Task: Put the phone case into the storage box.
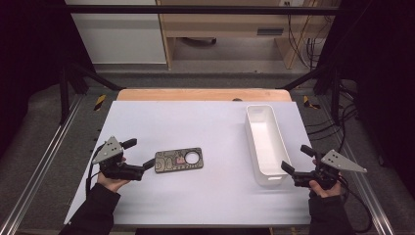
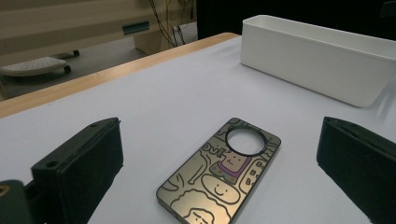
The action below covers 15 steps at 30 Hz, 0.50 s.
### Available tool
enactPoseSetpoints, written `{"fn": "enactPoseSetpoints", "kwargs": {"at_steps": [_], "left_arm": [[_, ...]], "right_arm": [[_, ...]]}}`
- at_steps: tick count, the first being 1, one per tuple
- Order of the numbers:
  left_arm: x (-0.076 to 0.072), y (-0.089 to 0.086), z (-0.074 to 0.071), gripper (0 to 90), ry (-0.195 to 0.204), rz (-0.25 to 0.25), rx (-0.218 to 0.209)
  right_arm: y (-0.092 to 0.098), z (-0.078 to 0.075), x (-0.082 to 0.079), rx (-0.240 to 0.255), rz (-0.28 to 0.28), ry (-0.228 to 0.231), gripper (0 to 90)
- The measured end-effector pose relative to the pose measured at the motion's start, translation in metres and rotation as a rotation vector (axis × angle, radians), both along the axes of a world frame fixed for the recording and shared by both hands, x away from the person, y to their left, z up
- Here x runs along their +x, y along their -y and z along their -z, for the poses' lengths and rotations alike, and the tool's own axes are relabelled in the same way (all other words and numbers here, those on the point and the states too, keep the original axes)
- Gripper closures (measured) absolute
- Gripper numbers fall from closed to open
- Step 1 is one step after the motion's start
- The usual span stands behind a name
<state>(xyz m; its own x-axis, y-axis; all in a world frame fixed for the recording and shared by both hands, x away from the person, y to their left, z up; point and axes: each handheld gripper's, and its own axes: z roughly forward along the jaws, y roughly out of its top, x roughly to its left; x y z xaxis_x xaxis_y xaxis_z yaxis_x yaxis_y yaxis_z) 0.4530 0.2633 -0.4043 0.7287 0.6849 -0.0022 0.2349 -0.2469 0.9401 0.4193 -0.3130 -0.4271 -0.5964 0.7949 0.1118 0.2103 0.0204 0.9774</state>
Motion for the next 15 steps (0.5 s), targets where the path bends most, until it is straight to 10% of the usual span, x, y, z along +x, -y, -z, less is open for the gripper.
{"fn": "enactPoseSetpoints", "kwargs": {"at_steps": [15], "left_arm": [[0.025,0.029,0.01,0.0,-0.081,0.056,0.105]], "right_arm": [[-0.001,0.001,0.001,-0.007,-0.004,-0.005,0.3]]}}
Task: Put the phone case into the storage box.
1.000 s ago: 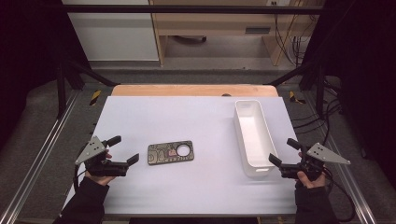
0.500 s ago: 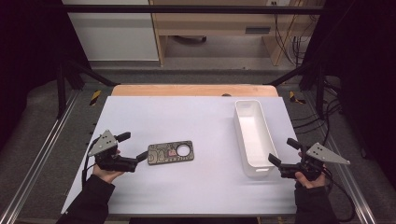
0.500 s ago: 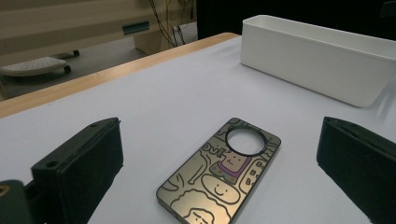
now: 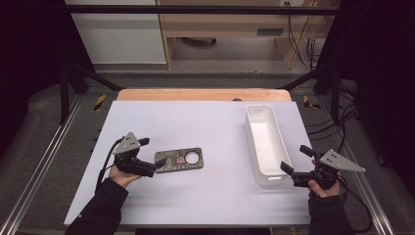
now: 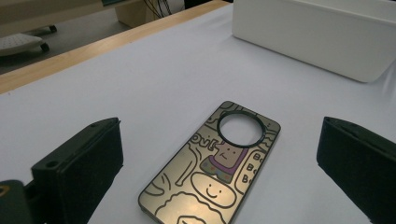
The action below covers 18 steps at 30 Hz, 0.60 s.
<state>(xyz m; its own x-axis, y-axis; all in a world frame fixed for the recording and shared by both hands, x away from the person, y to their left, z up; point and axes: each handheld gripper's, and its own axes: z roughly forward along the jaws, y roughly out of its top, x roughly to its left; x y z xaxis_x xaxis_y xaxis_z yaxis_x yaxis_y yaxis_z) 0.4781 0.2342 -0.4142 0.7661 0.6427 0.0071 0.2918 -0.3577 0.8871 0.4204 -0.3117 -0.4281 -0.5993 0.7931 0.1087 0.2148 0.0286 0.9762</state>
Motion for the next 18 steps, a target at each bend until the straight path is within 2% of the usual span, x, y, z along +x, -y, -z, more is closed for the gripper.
{"fn": "enactPoseSetpoints", "kwargs": {"at_steps": [8,14,18], "left_arm": [[0.015,0.016,0.012,0.0,-0.042,0.018,0.059],[0.024,0.025,0.025,0.0,-0.089,0.022,0.121],[0.029,0.03,0.032,0.0,-0.113,0.028,0.142]], "right_arm": [[0.0,0.0,0.0,-0.005,-0.001,-0.002,0.2],[0.0,0.0,0.0,-0.008,-0.001,-0.003,0.3],[-0.001,0.001,0.0,-0.005,-0.002,-0.009,0.3]]}}
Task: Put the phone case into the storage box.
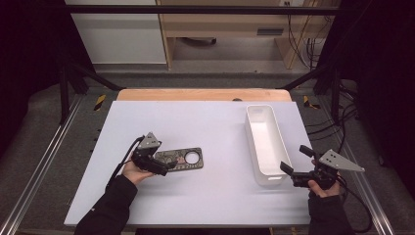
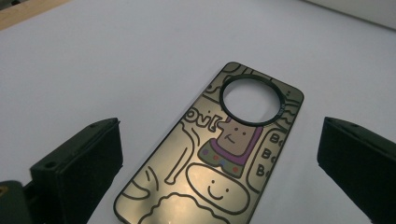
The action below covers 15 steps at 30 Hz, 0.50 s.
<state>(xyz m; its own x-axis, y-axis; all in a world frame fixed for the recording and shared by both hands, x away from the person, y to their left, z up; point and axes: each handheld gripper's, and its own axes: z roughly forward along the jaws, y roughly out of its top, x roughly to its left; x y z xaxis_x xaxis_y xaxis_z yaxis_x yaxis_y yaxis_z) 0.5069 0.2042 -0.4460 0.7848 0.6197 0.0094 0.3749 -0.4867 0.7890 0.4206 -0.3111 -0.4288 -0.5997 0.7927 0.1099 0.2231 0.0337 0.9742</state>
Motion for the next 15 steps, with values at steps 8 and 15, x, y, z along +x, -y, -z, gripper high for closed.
{"fn": "enactPoseSetpoints", "kwargs": {"at_steps": [8,15], "left_arm": [[0.01,0.019,0.006,0.0,-0.015,0.047,0.076],[0.02,0.034,0.013,0.0,-0.033,0.101,0.156]], "right_arm": [[0.0,0.0,0.0,-0.004,0.0,0.002,0.2],[0.0,-0.001,0.0,0.0,0.002,0.003,0.2]]}}
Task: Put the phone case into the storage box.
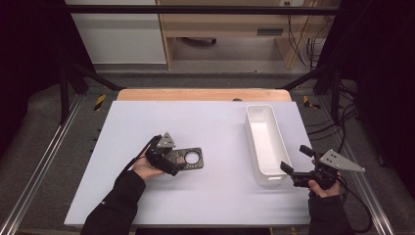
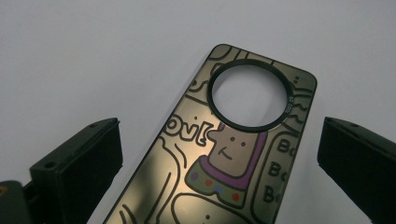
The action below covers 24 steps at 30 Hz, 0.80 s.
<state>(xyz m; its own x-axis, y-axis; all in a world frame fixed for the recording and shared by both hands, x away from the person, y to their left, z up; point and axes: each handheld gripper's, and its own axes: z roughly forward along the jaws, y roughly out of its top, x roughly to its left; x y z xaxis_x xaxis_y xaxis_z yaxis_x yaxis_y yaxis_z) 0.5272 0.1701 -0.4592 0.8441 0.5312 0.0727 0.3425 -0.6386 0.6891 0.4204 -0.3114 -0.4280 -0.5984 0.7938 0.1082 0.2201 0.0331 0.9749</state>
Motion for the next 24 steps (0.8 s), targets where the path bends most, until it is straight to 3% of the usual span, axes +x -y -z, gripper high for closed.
{"fn": "enactPoseSetpoints", "kwargs": {"at_steps": [12,17,24], "left_arm": [[0.012,0.002,0.01,0.0,-0.041,0.033,0.036],[0.015,0.0,0.012,0.1,-0.069,0.041,0.023],[0.016,0.003,0.017,0.2,-0.097,0.073,0.07]], "right_arm": [[0.0,0.001,0.0,-0.001,0.0,0.0,0.3],[-0.001,0.0,0.0,-0.001,-0.003,-0.003,0.3],[0.0,0.0,0.0,0.002,-0.003,-0.006,0.3]]}}
